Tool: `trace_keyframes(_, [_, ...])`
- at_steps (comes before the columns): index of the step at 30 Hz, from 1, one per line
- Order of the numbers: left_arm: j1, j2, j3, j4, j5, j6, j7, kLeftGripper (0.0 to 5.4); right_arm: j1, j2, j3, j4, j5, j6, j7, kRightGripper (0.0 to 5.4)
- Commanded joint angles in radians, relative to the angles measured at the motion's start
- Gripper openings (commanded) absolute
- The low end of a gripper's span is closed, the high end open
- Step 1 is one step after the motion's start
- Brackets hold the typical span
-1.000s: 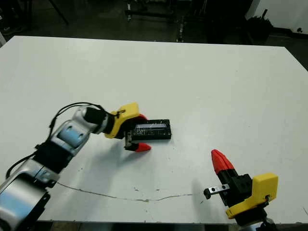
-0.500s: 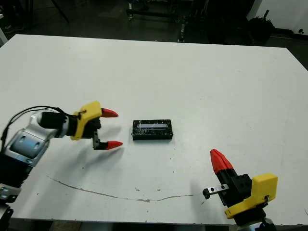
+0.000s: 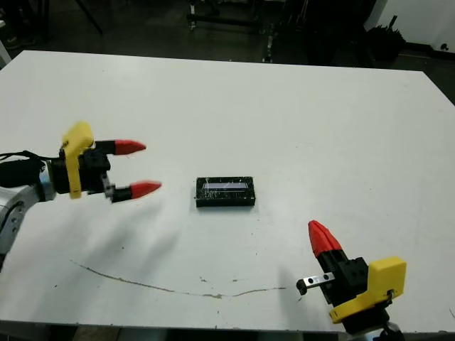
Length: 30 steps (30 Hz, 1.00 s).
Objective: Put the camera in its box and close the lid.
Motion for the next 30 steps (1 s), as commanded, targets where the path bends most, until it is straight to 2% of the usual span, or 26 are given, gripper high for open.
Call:
trace_keyframes(1, [0.035,-0.068,0.0,-0.083,-0.036,0.007,0.091,3.99,-0.01,0.009,-0.002,0.01,-0.017,-0.008,-0.021,0.0])
trace_keyframes(7, [0.073,-0.174,-0.083,-0.182,-0.019,0.08,0.286,3.13,-0.038,0.033,-0.003,0.036,-0.034,-0.022,-0.045,0.0])
trace_keyframes(15, [0.059,-0.23,-0.215,-0.225,0.035,0.192,0.436,1.98,-0.048,0.047,-0.017,0.034,-0.029,-0.019,-0.067,0.0])
trace_keyframes(19, [0.045,-0.262,-0.26,-0.2,0.058,0.227,0.481,1.4,-0.044,0.051,-0.014,0.024,-0.035,-0.012,-0.077,0.0])
trace_keyframes(28, [-0.009,-0.358,-0.276,-0.048,0.042,0.384,0.552,0.05,-0.047,0.058,-0.008,0.028,-0.033,-0.017,-0.081,0.0])
trace_keyframes(30, [-0.029,-0.375,-0.27,-0.006,0.032,0.435,0.556,0.02,-0.051,0.059,-0.006,0.031,-0.032,-0.017,-0.081,0.0])
